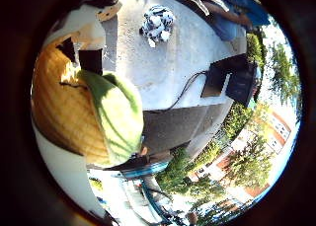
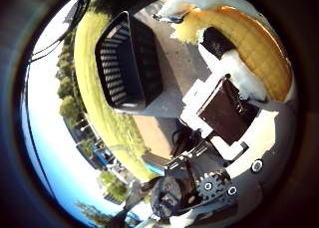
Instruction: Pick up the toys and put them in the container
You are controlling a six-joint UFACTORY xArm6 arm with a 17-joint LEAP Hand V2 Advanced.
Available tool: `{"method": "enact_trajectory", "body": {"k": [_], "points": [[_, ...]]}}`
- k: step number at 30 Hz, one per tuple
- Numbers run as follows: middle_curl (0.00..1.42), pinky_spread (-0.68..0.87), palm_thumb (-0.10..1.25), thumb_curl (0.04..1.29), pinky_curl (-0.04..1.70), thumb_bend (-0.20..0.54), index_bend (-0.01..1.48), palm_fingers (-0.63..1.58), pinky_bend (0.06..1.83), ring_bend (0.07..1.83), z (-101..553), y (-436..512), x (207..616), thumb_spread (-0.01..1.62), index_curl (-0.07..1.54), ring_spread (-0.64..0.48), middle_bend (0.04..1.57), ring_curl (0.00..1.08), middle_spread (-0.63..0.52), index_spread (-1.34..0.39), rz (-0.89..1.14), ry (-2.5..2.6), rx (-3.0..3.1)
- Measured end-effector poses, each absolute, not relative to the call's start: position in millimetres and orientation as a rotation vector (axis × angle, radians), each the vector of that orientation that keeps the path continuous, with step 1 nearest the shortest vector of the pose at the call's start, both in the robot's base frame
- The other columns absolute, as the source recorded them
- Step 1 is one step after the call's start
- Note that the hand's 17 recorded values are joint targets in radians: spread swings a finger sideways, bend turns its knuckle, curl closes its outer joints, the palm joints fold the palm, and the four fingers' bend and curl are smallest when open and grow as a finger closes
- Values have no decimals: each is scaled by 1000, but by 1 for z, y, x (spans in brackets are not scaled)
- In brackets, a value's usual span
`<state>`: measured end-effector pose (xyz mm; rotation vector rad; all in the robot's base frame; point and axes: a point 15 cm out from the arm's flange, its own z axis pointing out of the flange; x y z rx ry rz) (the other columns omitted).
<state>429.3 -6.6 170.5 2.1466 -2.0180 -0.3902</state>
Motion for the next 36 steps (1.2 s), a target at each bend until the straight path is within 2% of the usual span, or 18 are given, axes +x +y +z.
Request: {"method": "enact_trajectory", "body": {"k": [6,15,28,30,33,36], "points": [[1140,174,956,702,901,-12,929,802,1469,1462,218,56,412,1203,-16,-116,1165,856,-254,-985,-362,-1862,2285],[1155,157,948,729,950,-11,1012,767,1477,1493,245,157,403,1211,-18,-117,1195,863,-255,-1024,-271,-1695,2442],[1159,144,885,731,998,-21,1095,717,1478,1526,180,262,470,1226,-17,-116,1227,862,-253,-1033,-219,-1607,2571],[1150,147,858,710,1002,-25,1068,678,1478,1535,169,270,483,1235,-29,-109,1223,858,-247,-1037,-209,-1611,2583],[1099,178,843,684,966,-24,1093,710,1404,1477,153,278,496,1238,-6,-64,1160,804,-224,-951,-213,-1606,2579],[1009,208,822,652,947,-29,1114,499,1283,1369,131,282,503,1232,22,-14,983,756,-194,-780,-236,-1586,2560]]}}
